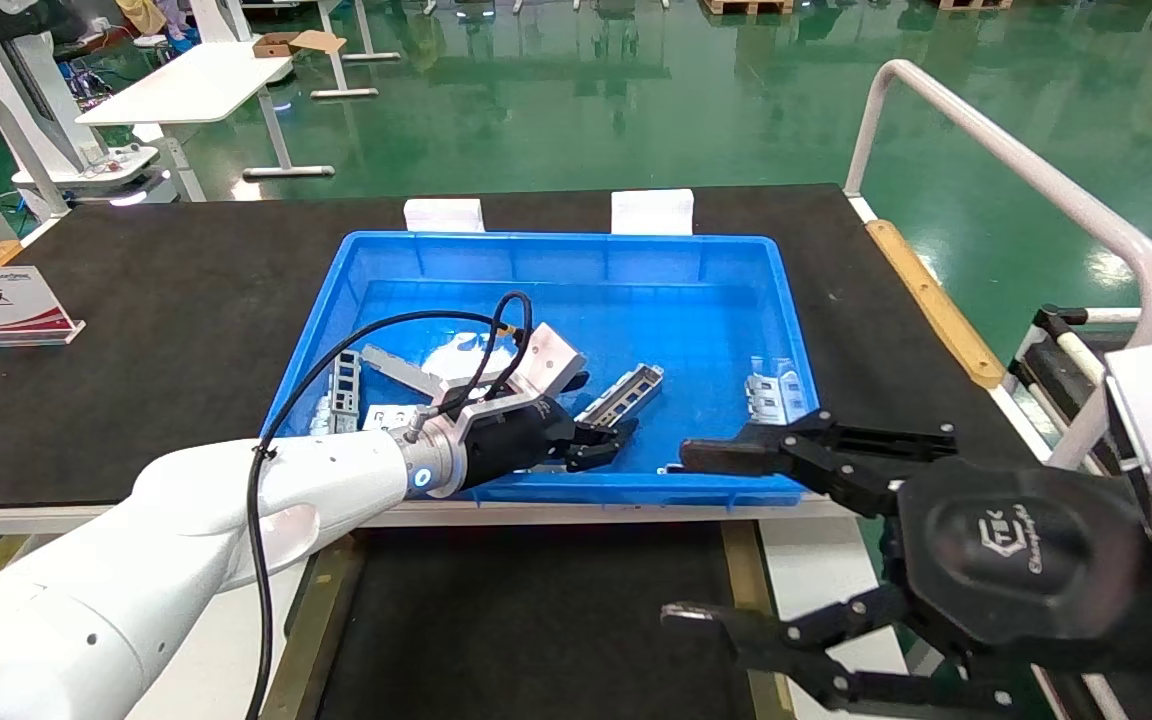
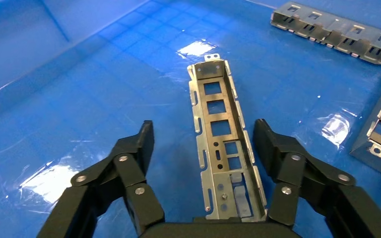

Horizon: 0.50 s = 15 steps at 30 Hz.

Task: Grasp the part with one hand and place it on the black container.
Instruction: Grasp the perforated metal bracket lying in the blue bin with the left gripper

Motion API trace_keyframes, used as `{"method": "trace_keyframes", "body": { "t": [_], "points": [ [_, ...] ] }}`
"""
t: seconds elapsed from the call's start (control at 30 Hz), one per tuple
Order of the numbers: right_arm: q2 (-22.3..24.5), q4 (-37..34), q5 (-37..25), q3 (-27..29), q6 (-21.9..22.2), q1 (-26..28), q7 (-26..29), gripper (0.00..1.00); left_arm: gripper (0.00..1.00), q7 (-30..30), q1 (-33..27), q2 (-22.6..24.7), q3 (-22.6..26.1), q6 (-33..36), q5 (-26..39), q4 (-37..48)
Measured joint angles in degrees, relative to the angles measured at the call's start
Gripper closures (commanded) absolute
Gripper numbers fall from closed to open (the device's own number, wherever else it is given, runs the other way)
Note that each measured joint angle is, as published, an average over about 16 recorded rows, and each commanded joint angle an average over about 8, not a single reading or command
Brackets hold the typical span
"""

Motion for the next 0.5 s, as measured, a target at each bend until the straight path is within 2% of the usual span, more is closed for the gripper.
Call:
{"method": "trace_keyframes", "body": {
  "t": [0.5],
  "points": [
    [0.01,0.00,0.01,-0.02,0.01,0.00,-0.01,1.00,1.00,1.13,-0.51,-0.03,3.90,-1.00,-5.88,0.72]
  ]
}}
